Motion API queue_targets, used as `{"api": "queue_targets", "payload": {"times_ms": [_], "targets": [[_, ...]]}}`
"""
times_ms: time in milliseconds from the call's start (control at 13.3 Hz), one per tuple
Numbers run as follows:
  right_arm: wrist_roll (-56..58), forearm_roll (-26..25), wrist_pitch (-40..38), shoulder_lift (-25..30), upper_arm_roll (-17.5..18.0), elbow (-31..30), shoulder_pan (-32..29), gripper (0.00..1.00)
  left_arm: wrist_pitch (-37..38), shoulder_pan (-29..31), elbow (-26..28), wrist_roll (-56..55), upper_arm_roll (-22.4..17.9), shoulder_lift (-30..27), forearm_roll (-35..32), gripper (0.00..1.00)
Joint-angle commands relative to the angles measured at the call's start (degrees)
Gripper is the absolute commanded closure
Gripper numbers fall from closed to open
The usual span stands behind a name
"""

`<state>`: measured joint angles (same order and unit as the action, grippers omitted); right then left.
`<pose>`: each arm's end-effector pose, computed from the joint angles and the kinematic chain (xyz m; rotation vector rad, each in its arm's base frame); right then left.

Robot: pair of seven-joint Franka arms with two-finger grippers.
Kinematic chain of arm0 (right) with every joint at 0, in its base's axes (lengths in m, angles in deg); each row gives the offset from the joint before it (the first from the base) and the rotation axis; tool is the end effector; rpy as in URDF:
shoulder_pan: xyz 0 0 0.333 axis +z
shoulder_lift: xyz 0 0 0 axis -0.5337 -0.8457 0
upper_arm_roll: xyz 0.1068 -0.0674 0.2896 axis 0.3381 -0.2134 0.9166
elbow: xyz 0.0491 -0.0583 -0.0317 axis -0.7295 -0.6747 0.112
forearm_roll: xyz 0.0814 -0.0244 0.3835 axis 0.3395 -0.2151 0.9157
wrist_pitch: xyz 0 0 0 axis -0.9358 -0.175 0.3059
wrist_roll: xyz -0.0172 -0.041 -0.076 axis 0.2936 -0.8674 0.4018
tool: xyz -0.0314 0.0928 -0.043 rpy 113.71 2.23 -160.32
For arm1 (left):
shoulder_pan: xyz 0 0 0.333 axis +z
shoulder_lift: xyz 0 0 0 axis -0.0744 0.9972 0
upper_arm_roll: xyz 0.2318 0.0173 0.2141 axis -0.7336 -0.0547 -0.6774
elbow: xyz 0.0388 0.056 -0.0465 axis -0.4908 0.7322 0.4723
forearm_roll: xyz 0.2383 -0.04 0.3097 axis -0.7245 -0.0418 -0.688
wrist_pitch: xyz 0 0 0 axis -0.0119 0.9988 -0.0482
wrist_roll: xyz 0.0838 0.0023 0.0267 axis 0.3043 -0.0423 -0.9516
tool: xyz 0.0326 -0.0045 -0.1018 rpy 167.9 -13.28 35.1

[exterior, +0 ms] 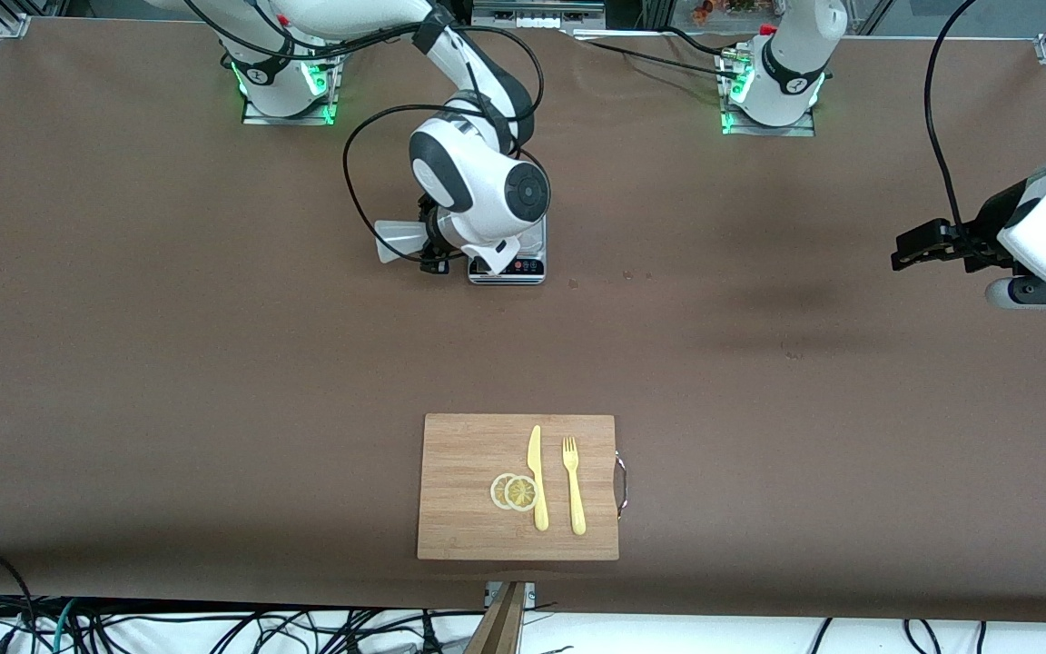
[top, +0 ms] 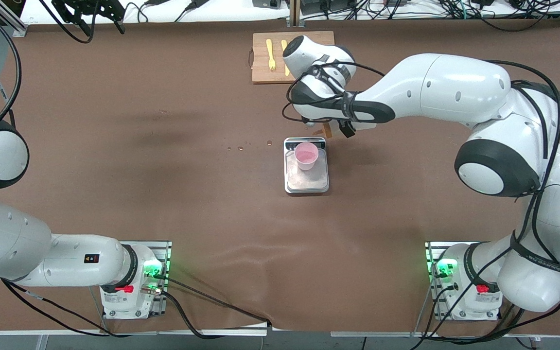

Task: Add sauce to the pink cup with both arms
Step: 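Tilt the bottle nozzle into the pink cup with the right gripper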

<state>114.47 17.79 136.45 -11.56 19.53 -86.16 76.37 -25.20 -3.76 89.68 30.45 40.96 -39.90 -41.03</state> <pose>0.4553 0.4435 0.2791 1.8279 2.0964 -0.8470 0.5883 -0.0109 0.5609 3.0772 0.0477 -0.1823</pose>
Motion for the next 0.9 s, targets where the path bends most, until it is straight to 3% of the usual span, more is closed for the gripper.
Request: {"api": "queue_targets", "payload": {"times_ms": [0,450,824], "targets": [[-1.33,-2.07,-5.38,-0.38,0.26,3.06,1.33,0.82,0.67,0.28,-1.66,0.81,0.30,0.90,-0.48,0.00],[-1.16,-3.66,-6.53,-1.44,0.70,4.91,1.33,0.82,0.67,0.37,-1.66,0.81,0.30,0.90,-0.39,0.00],[-0.11,-0.43,-4.08,-1.44,0.96,5.43,-0.42,0.82,0.67,0.02,-1.75,0.63,0.39,0.90,-0.39,0.00]]}}
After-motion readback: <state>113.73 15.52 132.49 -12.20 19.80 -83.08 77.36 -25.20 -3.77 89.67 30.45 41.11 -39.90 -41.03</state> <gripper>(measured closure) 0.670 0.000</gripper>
